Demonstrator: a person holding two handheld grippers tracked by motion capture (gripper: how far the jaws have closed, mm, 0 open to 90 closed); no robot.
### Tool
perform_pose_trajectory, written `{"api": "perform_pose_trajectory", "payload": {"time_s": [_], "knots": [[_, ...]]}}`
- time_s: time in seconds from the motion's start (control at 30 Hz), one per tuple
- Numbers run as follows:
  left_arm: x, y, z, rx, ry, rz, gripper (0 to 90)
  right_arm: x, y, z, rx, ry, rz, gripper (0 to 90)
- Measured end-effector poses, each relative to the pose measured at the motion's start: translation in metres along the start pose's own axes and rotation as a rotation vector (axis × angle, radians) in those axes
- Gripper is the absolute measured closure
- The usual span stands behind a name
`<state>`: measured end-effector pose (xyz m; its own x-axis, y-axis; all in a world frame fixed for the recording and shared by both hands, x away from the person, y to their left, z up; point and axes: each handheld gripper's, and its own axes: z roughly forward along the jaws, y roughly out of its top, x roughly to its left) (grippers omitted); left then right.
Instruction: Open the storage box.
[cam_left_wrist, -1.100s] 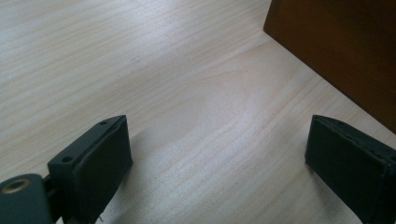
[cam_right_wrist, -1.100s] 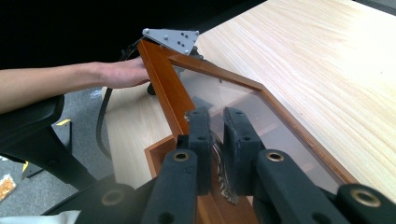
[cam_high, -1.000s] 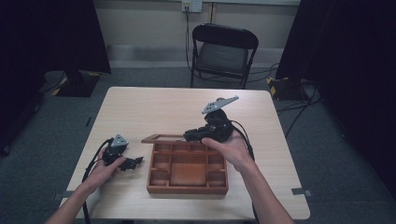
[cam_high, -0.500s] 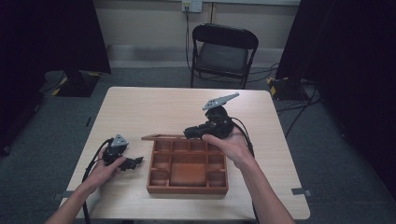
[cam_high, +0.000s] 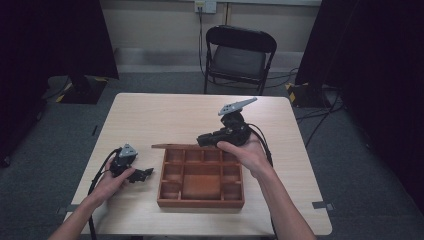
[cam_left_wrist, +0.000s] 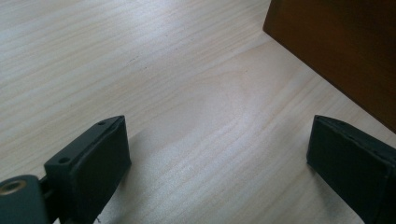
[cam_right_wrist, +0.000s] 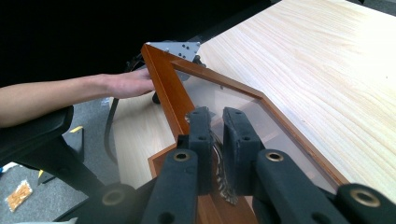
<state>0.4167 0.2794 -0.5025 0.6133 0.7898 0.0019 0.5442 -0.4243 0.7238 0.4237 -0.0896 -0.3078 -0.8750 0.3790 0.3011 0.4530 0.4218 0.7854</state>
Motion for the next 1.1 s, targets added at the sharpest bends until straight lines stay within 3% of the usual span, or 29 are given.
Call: {"api": "perform_pose_trajectory", "payload": {"time_s": [1.1], "knots": [[0.0, 0.0, -0.0001, 0.002, 0.001, 0.0, 5.2, 0.0002, -0.0005, -0.0002, -0.008, -0.004, -0.006, 82.9]]}}
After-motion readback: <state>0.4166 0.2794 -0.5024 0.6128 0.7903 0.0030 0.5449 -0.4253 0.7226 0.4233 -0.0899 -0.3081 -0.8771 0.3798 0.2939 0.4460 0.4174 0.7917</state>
